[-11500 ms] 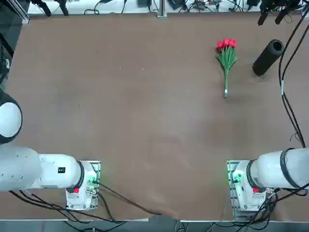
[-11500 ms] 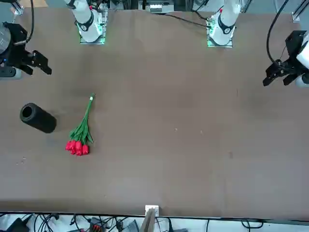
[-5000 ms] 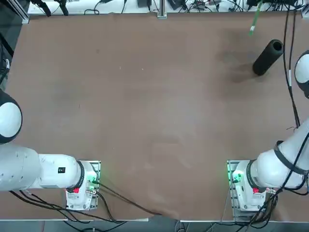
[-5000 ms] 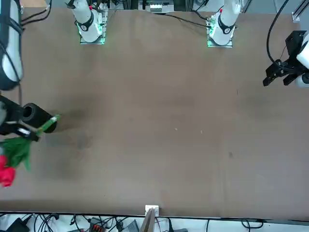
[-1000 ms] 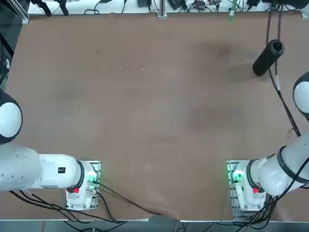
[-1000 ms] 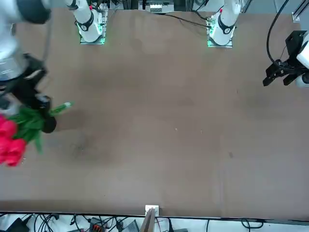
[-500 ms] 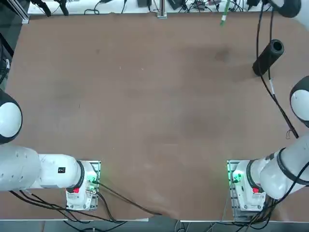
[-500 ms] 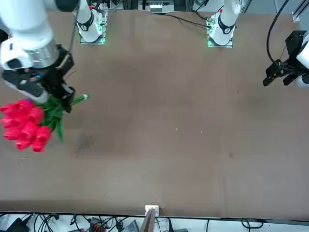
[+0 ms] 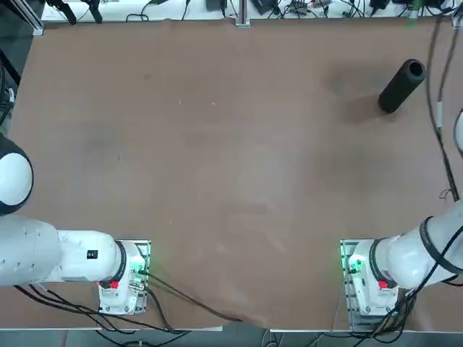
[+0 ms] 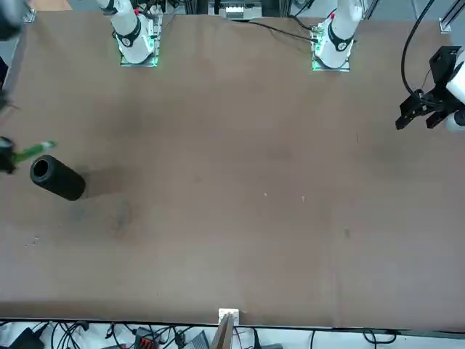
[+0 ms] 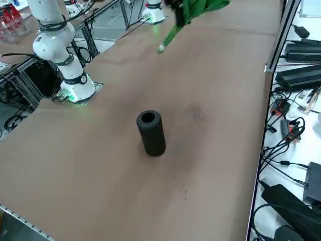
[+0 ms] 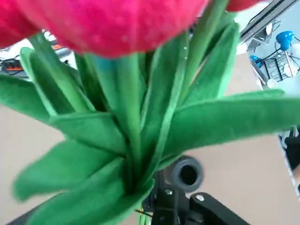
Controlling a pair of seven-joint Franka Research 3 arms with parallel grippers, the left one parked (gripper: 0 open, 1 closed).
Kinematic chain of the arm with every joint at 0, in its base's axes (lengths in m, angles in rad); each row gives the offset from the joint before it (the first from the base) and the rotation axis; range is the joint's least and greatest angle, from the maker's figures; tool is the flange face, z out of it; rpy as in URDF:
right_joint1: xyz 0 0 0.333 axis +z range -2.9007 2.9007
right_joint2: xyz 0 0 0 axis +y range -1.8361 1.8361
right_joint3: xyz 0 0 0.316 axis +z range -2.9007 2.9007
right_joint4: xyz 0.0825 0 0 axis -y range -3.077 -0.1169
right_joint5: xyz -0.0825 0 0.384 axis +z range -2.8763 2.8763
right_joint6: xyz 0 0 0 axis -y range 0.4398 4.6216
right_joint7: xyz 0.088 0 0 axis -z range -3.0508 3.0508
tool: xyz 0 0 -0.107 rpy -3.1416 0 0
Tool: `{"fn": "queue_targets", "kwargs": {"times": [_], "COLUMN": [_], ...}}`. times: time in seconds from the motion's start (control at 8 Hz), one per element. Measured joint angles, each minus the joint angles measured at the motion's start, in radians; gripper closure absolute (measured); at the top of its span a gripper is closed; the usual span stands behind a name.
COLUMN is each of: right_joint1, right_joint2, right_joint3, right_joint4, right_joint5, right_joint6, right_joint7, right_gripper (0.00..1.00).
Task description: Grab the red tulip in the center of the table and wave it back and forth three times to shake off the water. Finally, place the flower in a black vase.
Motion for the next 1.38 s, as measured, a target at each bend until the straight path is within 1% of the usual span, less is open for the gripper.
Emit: {"fn": "queue_targets", "kwargs": {"times": [0.12,0.25,0.38,0.5,0.62,0.75,0.88,1.0,1.12,1.25,1.38], "right_joint1": [-0.072,-0.108,-0.109,-0.092,-0.057,-0.002,0.075,0.163,0.253,0.325,0.369], "right_joint2": [0.000,0.000,0.000,0.000,0.000,0.000,0.001,0.001,0.003,0.007,0.009], "right_joint3": [-0.002,-0.002,0.005,0.032,0.075,0.120,0.153,0.167,0.171,0.172,0.172], "right_joint4": [0.000,0.000,0.000,0.000,0.000,0.000,0.000,0.000,-0.002,-0.008,-0.020], "right_joint5": [0.053,0.078,0.086,0.094,0.098,0.097,0.085,0.057,0.025,0.008,-0.001], "right_joint6": [0.008,0.008,0.007,0.005,0.003,0.002,0.001,-0.003,-0.010,-0.017,-0.025], "right_joint7": [-0.090,-0.134,-0.141,-0.138,-0.103,-0.011,0.127,0.277,0.431,0.556,0.635], "right_gripper": [0.86,0.86,0.86,0.86,0.86,0.86,0.86,0.86,0.86,0.86,0.86]}}
